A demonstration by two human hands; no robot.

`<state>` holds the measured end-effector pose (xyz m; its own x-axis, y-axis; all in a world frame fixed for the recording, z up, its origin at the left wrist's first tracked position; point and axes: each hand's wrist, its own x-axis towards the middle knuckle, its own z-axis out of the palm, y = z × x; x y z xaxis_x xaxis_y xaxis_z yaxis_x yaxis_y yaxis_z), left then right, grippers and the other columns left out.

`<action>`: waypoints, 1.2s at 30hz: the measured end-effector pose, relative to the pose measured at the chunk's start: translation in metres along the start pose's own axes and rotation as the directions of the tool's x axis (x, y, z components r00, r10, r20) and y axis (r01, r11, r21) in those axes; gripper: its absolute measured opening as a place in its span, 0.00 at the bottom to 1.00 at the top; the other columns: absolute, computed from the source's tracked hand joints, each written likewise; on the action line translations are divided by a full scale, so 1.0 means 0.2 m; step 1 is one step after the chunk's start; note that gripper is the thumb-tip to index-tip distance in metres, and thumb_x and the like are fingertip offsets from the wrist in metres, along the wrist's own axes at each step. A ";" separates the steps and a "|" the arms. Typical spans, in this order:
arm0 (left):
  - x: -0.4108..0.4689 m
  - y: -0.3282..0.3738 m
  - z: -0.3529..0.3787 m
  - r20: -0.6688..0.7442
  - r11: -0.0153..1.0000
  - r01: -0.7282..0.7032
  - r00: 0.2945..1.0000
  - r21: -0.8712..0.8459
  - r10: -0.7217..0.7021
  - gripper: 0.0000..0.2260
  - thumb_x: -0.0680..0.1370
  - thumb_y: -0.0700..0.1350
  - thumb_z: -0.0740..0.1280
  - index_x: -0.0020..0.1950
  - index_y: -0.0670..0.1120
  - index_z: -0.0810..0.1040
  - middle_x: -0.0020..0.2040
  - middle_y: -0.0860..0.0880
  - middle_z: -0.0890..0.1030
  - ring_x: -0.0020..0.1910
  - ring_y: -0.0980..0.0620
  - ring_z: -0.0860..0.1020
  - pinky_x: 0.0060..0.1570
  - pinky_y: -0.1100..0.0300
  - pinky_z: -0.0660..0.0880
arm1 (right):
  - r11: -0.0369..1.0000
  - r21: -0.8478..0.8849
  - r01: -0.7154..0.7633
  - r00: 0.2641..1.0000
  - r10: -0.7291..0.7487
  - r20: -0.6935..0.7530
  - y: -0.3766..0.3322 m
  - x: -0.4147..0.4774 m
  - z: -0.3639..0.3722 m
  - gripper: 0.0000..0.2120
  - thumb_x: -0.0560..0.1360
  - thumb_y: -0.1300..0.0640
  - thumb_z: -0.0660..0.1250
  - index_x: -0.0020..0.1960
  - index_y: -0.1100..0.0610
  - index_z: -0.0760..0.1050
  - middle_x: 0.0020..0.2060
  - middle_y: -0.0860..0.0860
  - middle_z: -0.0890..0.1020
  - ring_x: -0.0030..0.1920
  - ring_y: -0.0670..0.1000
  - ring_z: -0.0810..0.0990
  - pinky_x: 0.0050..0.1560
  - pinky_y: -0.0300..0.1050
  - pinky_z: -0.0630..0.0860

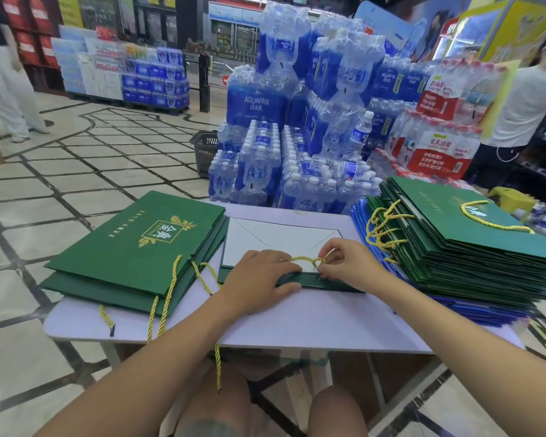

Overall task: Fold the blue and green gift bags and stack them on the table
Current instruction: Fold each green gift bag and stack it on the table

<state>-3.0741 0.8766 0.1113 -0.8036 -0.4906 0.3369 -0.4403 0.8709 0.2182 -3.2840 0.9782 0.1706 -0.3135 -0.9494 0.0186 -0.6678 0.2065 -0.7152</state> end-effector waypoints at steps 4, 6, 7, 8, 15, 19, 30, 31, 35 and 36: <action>0.00 0.00 0.00 0.013 1.000 0.005 1.000 0.000 -0.005 0.21 0.82 0.64 0.59 0.73 0.60 0.74 0.74 0.56 0.73 0.73 0.53 0.68 0.71 0.51 0.62 | 0.994 -0.098 0.058 0.998 -0.059 -0.008 0.02 0.00 0.01 0.08 0.72 0.60 0.77 0.47 0.52 0.79 0.38 0.48 0.86 0.38 0.45 0.86 0.41 0.35 0.79; 0.00 0.00 0.00 0.020 1.000 0.007 1.000 -0.002 -0.007 0.21 0.83 0.64 0.58 0.73 0.60 0.74 0.74 0.55 0.73 0.73 0.53 0.68 0.71 0.51 0.62 | 0.985 -0.151 0.089 0.996 -0.089 0.004 0.02 0.00 0.00 0.08 0.72 0.59 0.77 0.46 0.50 0.80 0.39 0.47 0.86 0.39 0.44 0.84 0.41 0.34 0.79; 0.00 0.00 0.00 0.023 1.000 0.007 1.000 -0.002 -0.007 0.21 0.83 0.64 0.58 0.73 0.60 0.74 0.74 0.55 0.73 0.73 0.53 0.68 0.71 0.51 0.62 | 0.979 -0.172 0.109 0.994 -0.109 0.012 0.02 0.00 0.00 0.08 0.72 0.59 0.77 0.46 0.50 0.80 0.39 0.47 0.86 0.39 0.44 0.84 0.43 0.35 0.79; 0.00 0.00 0.00 0.024 1.000 0.007 1.000 -0.002 -0.007 0.21 0.83 0.64 0.58 0.73 0.60 0.74 0.74 0.55 0.73 0.73 0.53 0.68 0.71 0.51 0.62 | 0.973 -0.193 0.130 0.992 -0.128 0.022 0.02 0.01 -0.01 0.08 0.73 0.59 0.77 0.46 0.50 0.80 0.39 0.47 0.86 0.39 0.43 0.84 0.44 0.36 0.80; 0.00 0.00 0.01 0.020 1.000 0.017 1.000 -0.002 -0.017 0.19 0.84 0.62 0.56 0.73 0.60 0.75 0.72 0.56 0.74 0.72 0.53 0.69 0.69 0.52 0.62 | 0.934 -0.288 0.214 0.975 -0.186 0.121 -0.01 0.02 -0.03 0.09 0.74 0.59 0.74 0.49 0.48 0.78 0.40 0.44 0.86 0.42 0.42 0.84 0.49 0.41 0.81; 0.01 0.00 0.02 0.014 1.000 0.027 1.000 -0.007 -0.027 0.19 0.85 0.61 0.54 0.71 0.60 0.76 0.70 0.57 0.75 0.69 0.54 0.72 0.66 0.52 0.64 | 0.900 -0.359 0.247 0.966 -0.200 0.162 -0.04 0.02 -0.04 0.09 0.75 0.55 0.74 0.53 0.45 0.79 0.40 0.40 0.86 0.44 0.39 0.82 0.49 0.40 0.77; 0.02 -0.03 0.03 -0.087 0.999 0.025 0.996 -0.048 -0.029 0.19 0.87 0.58 0.51 0.66 0.58 0.80 0.62 0.57 0.80 0.57 0.53 0.79 0.56 0.48 0.75 | 0.974 -0.163 0.159 0.986 -0.164 -0.018 -0.07 -0.03 -0.05 0.13 0.76 0.54 0.75 0.58 0.45 0.79 0.38 0.40 0.87 0.41 0.40 0.84 0.45 0.38 0.76; 0.02 -0.03 0.04 -0.087 0.999 0.013 0.996 -0.030 -0.015 0.20 0.86 0.59 0.51 0.65 0.58 0.80 0.62 0.57 0.81 0.57 0.52 0.79 0.55 0.48 0.76 | 0.982 -0.136 0.130 0.991 -0.133 -0.009 -0.07 -0.03 -0.05 0.13 0.75 0.55 0.76 0.57 0.46 0.79 0.38 0.41 0.87 0.41 0.40 0.84 0.45 0.37 0.75; 0.03 -0.03 0.04 -0.081 1.000 -0.015 0.997 0.012 0.016 0.24 0.85 0.62 0.47 0.65 0.58 0.81 0.63 0.56 0.81 0.57 0.51 0.80 0.55 0.49 0.76 | 0.977 -0.195 0.091 0.995 -0.095 -0.013 -0.06 -0.01 -0.02 0.12 0.75 0.54 0.76 0.55 0.45 0.79 0.37 0.41 0.87 0.40 0.40 0.84 0.46 0.40 0.78; 0.03 -0.03 0.04 -0.082 0.999 -0.023 0.996 0.029 0.026 0.25 0.84 0.62 0.46 0.65 0.58 0.81 0.63 0.56 0.81 0.57 0.51 0.80 0.54 0.49 0.75 | 0.974 -0.207 0.088 0.995 -0.094 -0.019 -0.05 0.01 -0.02 0.11 0.75 0.53 0.76 0.55 0.44 0.79 0.37 0.41 0.86 0.40 0.40 0.83 0.46 0.41 0.79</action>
<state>-3.0792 0.8693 0.1043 -0.7791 -0.4687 0.4163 -0.4329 0.8826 0.1834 -3.2795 0.9757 0.1802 -0.2622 -0.9599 0.0989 -0.8182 0.1668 -0.5502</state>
